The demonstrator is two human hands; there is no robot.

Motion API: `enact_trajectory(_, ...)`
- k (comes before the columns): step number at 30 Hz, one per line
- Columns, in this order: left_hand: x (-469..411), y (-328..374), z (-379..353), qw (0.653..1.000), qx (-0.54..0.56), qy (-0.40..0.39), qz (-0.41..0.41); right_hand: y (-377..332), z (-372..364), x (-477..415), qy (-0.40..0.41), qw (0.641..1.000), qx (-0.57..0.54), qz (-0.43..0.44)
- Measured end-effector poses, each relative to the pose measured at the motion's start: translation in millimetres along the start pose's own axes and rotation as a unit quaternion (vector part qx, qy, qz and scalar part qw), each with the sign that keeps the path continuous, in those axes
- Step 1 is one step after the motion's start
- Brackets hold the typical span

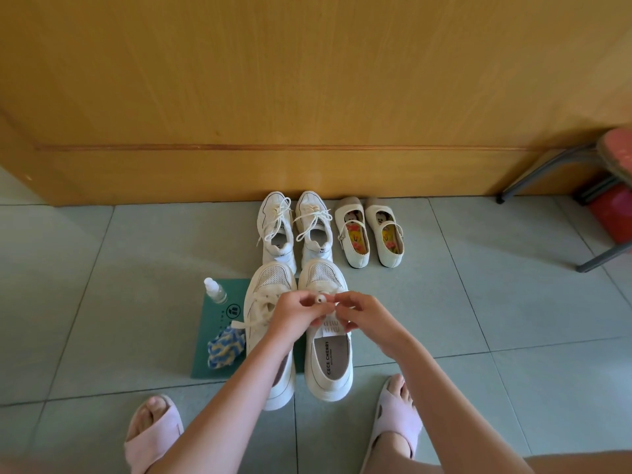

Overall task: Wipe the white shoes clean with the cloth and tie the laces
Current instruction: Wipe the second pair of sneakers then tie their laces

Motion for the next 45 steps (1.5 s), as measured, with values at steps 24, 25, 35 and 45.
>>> enact_trajectory(24,26.3,36.3,-23.6,0.875,-0.334,0.135,-0.325,-4.2,1.1,-2.9,0.042,0.992,0.119,0.027)
enact_trajectory(25,25.9,36.3,-24.0,0.872,-0.337,0.137,-0.328,-4.3,1.4,-2.6,0.048,0.991,0.122,0.029)
enact_trajectory(35,19.8,28.6,-10.8,0.916,-0.270,0.173,-0.242,-1.9,3.8,0.0,0.048,0.996,0.072,0.029)
enact_trajectory(45,20.3,24.5,-0.2,0.934,-0.219,0.147,-0.240,2.5,3.2,-1.4,0.096,0.993,0.063,0.023)
Point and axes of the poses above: each hand's wrist, its own x-axis away from the middle knuckle, its own z-axis out of the back of the hand, y = z × x, the point moved 8 cm from there along -x, towards the middle knuckle, and after that the axes turned 7 degrees about x, right-handed, at the moved point
